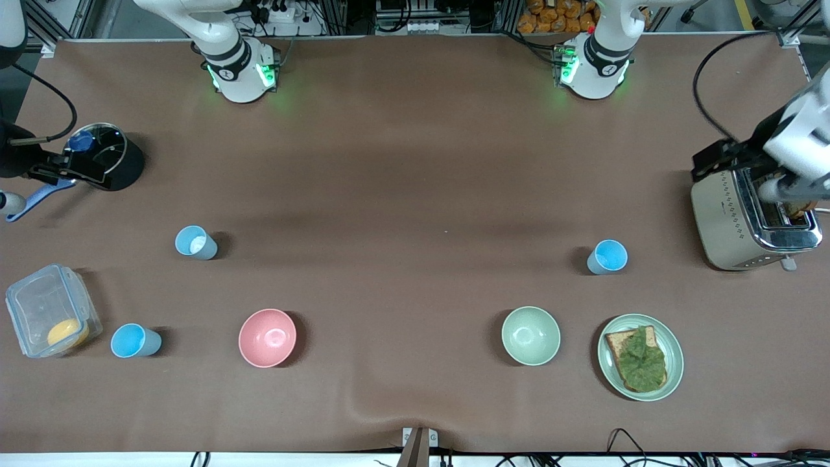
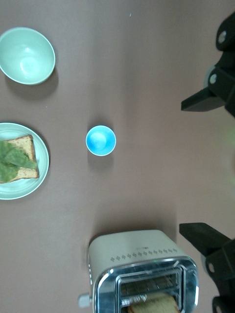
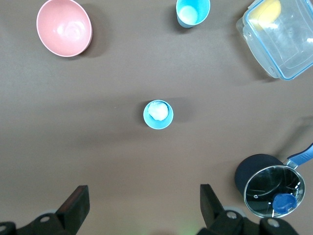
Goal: Stack blue cups with both arms
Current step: 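Lower the right gripper to one blue cup while the left gripper reaches another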
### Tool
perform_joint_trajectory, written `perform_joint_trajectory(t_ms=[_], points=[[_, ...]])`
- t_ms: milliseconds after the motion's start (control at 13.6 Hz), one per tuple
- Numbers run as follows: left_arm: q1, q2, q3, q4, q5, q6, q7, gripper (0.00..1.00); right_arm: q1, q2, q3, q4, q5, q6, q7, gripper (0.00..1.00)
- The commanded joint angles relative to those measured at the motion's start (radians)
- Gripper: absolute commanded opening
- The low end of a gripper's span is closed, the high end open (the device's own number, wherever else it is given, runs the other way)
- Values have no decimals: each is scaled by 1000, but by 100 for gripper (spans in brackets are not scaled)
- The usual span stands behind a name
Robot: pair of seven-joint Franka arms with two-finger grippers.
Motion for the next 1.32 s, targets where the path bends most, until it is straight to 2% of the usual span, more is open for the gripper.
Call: perform_joint_trajectory(t_ms=[0, 147, 368, 515, 662, 882, 1103, 1250], points=[[23, -7, 0, -170, 14, 164, 15, 100, 2, -9, 2, 2, -6, -10, 14, 100], [28, 17, 1, -258, 22, 292, 13, 100, 2, -6, 4, 2, -6, -10, 5, 100], [59, 108, -3, -280, 21, 404, 5, 100, 10, 33, 4, -1, -6, -15, -2, 100], [54, 148, -8, -315, 22, 470, 7, 100, 39, 106, 4, 1, -9, -24, -18, 100], [46, 171, -9, -370, 25, 559, 22, 100, 69, 172, 4, -44, 0, -27, -4, 100], [45, 215, -12, -407, 24, 643, 22, 100, 79, 197, 4, -187, 2, 156, -4, 100], [52, 254, -51, -425, 21, 686, 21, 100, 80, 197, 4, -353, -1, 356, -7, 100], [56, 266, -51, -476, 21, 777, 21, 100, 85, 208, 4, -392, -4, 428, -7, 100]])
